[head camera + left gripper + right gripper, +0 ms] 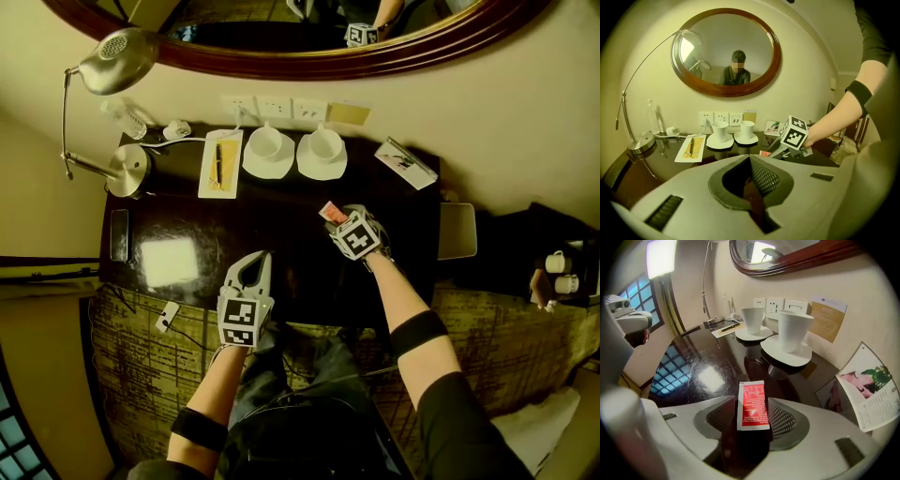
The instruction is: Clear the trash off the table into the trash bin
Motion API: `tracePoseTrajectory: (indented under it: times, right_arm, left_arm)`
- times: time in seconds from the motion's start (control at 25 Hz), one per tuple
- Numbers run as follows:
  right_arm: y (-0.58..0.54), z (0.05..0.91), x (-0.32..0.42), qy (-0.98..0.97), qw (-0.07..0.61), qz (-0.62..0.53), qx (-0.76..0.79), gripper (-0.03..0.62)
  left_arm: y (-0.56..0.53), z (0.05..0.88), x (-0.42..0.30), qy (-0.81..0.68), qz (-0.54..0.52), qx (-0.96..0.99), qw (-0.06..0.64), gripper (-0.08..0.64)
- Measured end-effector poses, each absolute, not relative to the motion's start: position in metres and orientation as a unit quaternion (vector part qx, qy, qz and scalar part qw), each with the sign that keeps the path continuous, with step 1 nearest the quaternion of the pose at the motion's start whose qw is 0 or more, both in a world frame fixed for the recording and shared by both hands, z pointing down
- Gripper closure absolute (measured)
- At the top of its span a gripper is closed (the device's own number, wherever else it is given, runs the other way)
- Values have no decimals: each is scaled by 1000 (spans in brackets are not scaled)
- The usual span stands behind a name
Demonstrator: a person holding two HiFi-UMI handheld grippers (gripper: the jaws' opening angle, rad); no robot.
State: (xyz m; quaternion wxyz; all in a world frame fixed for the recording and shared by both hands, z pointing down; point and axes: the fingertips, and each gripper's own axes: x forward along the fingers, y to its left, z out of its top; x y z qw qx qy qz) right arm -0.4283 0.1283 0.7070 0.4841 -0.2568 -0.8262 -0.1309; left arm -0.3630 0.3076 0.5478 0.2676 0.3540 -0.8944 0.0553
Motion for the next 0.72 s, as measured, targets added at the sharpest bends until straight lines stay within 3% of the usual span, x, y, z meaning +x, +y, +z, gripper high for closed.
tracePoseTrajectory:
  times: [0.2, 0.28, 0.72]
  right_arm:
    - [128, 705, -430, -830, 483, -124, -250, 405]
    - [129, 704, -429, -831, 482, -122, -250, 454]
    - [132, 701, -423, -840, 473, -134, -229, 522]
  left_arm:
    - [310, 549, -361, -894, 53, 352, 271, 557]
    - [311, 551, -359, -894, 52, 352, 273, 557]
    - [318, 551, -357, -895, 51, 349, 274, 557]
